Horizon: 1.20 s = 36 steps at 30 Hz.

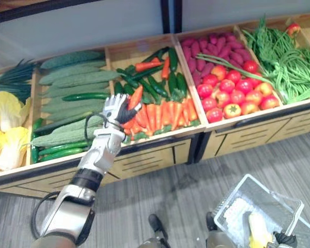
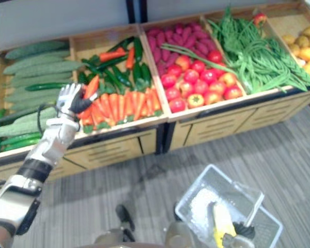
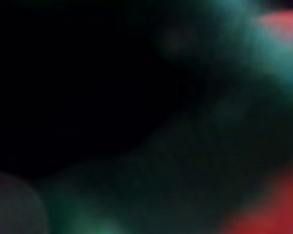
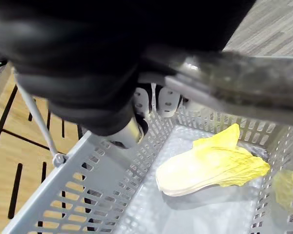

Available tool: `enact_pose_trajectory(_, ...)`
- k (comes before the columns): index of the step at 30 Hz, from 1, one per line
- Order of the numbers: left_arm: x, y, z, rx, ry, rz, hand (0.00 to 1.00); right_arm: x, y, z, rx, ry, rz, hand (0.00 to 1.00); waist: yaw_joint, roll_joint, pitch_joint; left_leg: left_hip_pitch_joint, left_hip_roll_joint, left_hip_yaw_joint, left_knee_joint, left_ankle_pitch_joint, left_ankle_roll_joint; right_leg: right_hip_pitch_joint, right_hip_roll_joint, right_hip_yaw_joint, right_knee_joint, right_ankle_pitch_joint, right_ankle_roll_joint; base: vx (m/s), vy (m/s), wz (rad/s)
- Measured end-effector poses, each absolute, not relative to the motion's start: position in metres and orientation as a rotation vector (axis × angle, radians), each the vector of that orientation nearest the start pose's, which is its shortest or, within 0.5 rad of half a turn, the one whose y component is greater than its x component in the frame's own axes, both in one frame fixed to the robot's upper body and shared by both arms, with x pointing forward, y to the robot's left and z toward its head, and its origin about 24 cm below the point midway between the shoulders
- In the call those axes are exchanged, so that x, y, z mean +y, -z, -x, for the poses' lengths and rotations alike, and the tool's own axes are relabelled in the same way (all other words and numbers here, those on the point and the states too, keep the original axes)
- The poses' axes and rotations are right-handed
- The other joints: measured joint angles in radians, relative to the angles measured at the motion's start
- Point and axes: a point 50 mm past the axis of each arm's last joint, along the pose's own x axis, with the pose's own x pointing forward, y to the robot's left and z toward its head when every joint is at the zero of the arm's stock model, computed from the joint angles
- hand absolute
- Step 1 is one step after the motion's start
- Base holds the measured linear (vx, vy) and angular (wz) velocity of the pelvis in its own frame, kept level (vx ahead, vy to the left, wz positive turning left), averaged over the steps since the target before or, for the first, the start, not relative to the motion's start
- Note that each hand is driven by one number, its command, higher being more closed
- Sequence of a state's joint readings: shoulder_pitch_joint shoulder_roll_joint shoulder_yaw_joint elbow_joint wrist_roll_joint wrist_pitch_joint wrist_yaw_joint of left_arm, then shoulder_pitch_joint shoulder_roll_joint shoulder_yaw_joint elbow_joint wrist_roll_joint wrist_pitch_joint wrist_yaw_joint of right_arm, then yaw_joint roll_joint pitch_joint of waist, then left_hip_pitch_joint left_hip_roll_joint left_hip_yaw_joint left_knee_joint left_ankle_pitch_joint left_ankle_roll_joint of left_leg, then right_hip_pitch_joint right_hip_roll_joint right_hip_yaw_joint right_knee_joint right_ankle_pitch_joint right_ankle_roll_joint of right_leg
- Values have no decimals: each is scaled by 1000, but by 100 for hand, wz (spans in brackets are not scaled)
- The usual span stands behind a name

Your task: Pick vegetable in the basket

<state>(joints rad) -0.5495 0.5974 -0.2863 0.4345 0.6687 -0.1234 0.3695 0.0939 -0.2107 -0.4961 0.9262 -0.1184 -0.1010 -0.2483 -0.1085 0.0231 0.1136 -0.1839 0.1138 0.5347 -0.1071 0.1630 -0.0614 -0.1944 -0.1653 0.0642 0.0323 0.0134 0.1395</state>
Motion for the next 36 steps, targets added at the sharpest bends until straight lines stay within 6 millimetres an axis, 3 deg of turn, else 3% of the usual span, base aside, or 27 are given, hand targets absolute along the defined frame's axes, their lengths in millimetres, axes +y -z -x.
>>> enact_pose_trajectory(3,199,-123,-329,-469,-21,-1308,100,-328,104,-106,841,699,333,100,0,-8,-7,20,-6,7,0,-3,0,11,-5,18,-4,-1,23,32,29,-11)
enact_pose_trajectory(7,175,-106,-311,-524,165,-1288,100,-367,66,-132,742,620,575,100,-15,-12,-30,52,-3,51,0,-13,-6,10,2,71,2,-3,35,29,-7,-33)
enact_pose_trajectory(10,162,-95,-302,-531,267,-1242,100,-377,39,-159,637,563,692,100,-28,-25,-55,91,4,115,0,-24,-14,7,18,150,5,4,50,40,-20,-61)
enact_pose_trajectory(14,142,-87,-292,-566,408,-1234,100,-377,13,-187,520,453,842,100,-37,-39,-71,149,13,205,-1,-41,-31,8,40,249,9,9,58,33,-14,-72)
enact_pose_trajectory(15,132,-85,-286,-584,470,-1198,100,-374,2,-199,476,396,887,100,-47,-42,-75,170,16,238,-1,-47,-40,7,50,282,14,9,59,31,-14,-70)
enact_pose_trajectory(19,112,-79,-273,-609,595,-1144,100,-359,-9,-216,407,270,959,100,-56,-52,-102,217,33,320,-1,-60,-57,6,82,358,25,9,59,29,-28,-71)
enact_pose_trajectory(25,79,-64,-251,-614,804,-1055,100,-313,-28,-239,244,-40,1060,100,-81,-70,-154,302,72,463,-1,-75,-84,11,145,466,37,4,51,48,-32,-65)
enact_pose_trajectory(30,49,-59,-237,-638,936,-968,100,-272,-35,-243,120,-267,1074,100,-81,-92,-186,350,89,549,0,-84,-106,13,184,510,41,8,55,54,-13,-44)
enact_pose_trajectory(36,21,-64,-232,-697,1023,-939,100,-235,-47,-242,-12,-435,1044,100,-83,-89,-196,385,92,609,2,-103,-128,16,204,546,42,19,40,65,-8,-30)
